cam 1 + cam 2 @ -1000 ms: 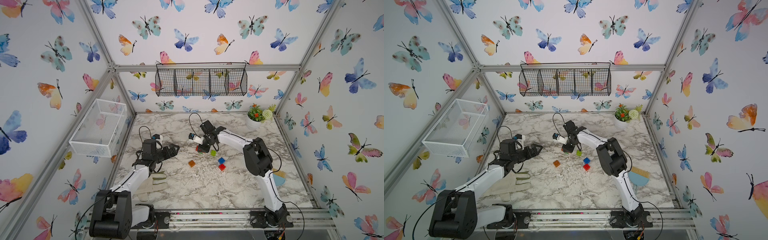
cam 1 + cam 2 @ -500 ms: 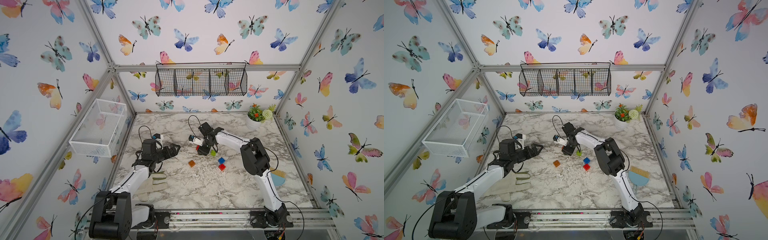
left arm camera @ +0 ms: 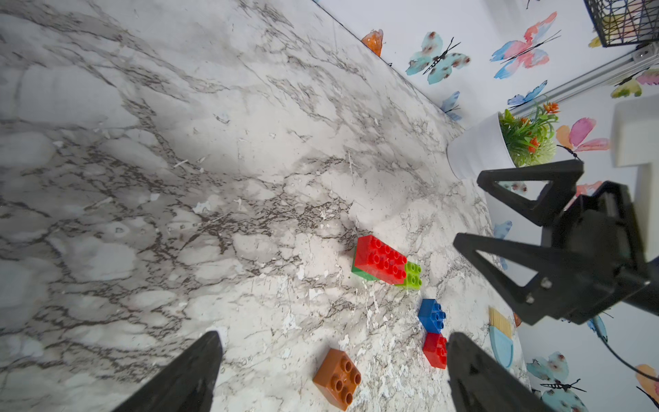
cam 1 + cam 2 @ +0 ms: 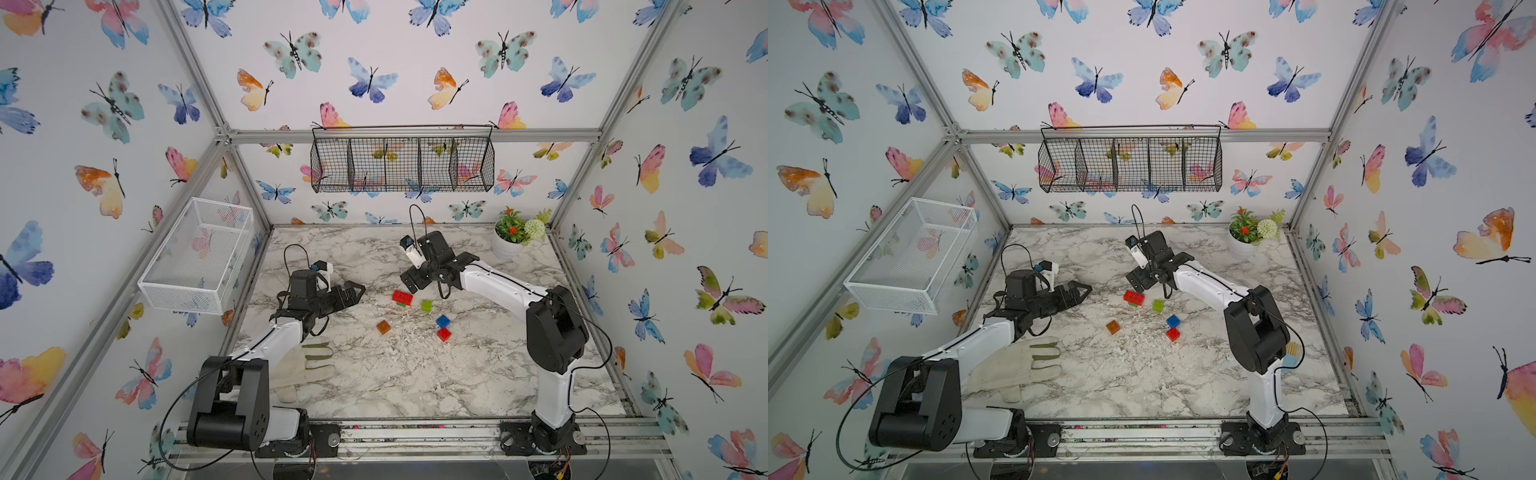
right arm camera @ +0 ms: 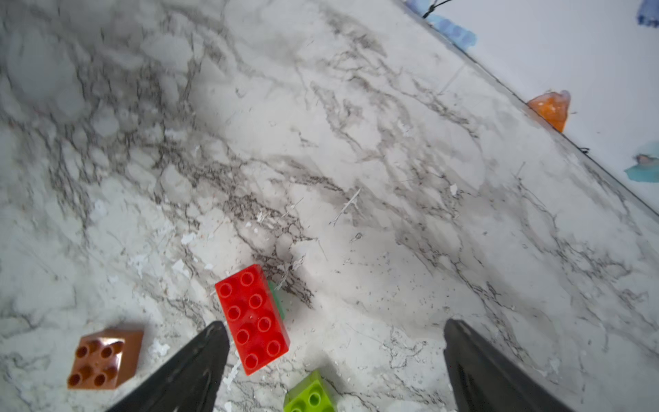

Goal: Assemble the letter v with lego
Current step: Assemble the lego brick with the lego brick.

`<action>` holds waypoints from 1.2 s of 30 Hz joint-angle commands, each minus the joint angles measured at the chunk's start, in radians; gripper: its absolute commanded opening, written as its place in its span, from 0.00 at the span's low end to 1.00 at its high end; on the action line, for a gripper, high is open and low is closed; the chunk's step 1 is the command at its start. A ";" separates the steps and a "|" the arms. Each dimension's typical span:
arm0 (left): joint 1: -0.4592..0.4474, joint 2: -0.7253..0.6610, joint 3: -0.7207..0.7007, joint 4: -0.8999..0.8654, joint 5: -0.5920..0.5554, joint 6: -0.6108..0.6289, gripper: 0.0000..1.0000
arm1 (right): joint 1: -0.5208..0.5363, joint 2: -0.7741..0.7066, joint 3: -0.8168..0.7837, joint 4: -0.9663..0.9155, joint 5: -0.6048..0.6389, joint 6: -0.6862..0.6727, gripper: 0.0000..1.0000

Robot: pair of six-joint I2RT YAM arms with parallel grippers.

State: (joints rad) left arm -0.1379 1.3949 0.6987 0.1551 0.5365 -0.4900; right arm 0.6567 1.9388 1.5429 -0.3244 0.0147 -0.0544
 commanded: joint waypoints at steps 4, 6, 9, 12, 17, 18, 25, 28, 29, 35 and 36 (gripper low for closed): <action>-0.103 0.194 0.144 0.129 0.075 -0.045 0.92 | -0.022 -0.205 -0.409 0.470 -0.357 0.486 0.87; -0.114 0.246 0.169 0.168 0.103 -0.077 0.90 | -0.020 -0.236 -0.490 0.575 -0.422 0.587 0.80; -0.131 0.307 0.206 0.190 0.114 -0.093 0.87 | -0.019 -0.210 -0.514 0.620 -0.534 0.685 0.71; -0.146 0.356 0.235 0.199 0.112 -0.092 0.85 | -0.020 -0.168 -0.549 0.674 -0.541 0.756 0.65; -0.152 0.417 0.264 0.200 0.116 -0.089 0.83 | -0.020 -0.167 -0.554 0.610 -0.420 0.764 0.67; -0.153 0.429 0.269 0.200 0.118 -0.088 0.83 | -0.020 -0.156 -0.545 0.591 -0.411 0.762 0.67; -0.167 0.495 0.298 0.201 0.134 -0.086 0.74 | -0.020 -0.096 -0.577 0.658 -0.410 0.841 0.63; -0.170 0.511 0.302 0.204 0.141 -0.086 0.73 | -0.020 -0.091 -0.593 0.663 -0.375 0.847 0.62; -0.172 0.516 0.303 0.202 0.143 -0.082 0.73 | -0.020 -0.088 -0.594 0.667 -0.372 0.849 0.62; -0.182 0.566 0.311 0.205 0.156 -0.074 0.71 | -0.022 -0.034 -0.582 0.708 -0.373 0.864 0.61; -0.183 0.573 0.309 0.208 0.160 -0.075 0.70 | -0.023 -0.029 -0.578 0.717 -0.374 0.867 0.61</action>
State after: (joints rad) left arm -0.3134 1.9339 1.0012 0.3466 0.6628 -0.5827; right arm 0.6388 1.8820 0.9527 0.3420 -0.3733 0.7940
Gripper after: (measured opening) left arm 0.705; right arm 0.613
